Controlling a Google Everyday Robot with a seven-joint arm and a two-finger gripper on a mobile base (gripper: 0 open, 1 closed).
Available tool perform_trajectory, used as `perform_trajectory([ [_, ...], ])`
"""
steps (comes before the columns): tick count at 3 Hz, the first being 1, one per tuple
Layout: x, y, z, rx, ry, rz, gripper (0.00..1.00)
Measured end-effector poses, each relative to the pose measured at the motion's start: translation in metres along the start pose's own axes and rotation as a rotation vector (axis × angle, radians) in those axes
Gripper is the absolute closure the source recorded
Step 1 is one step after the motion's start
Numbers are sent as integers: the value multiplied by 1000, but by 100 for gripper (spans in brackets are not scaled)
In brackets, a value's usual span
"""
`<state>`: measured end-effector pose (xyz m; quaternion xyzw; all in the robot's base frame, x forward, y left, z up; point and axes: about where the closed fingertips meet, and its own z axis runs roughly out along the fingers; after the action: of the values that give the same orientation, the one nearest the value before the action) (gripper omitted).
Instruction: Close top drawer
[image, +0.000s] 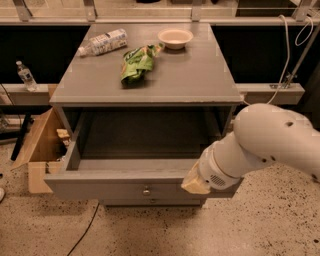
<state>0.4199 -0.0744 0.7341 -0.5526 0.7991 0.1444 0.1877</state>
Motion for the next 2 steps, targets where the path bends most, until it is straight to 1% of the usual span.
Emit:
perform_trajectory([
  [1, 1, -8, 41, -2, 8, 33, 100],
  [2, -1, -21, 74, 10, 4, 68, 100],
])
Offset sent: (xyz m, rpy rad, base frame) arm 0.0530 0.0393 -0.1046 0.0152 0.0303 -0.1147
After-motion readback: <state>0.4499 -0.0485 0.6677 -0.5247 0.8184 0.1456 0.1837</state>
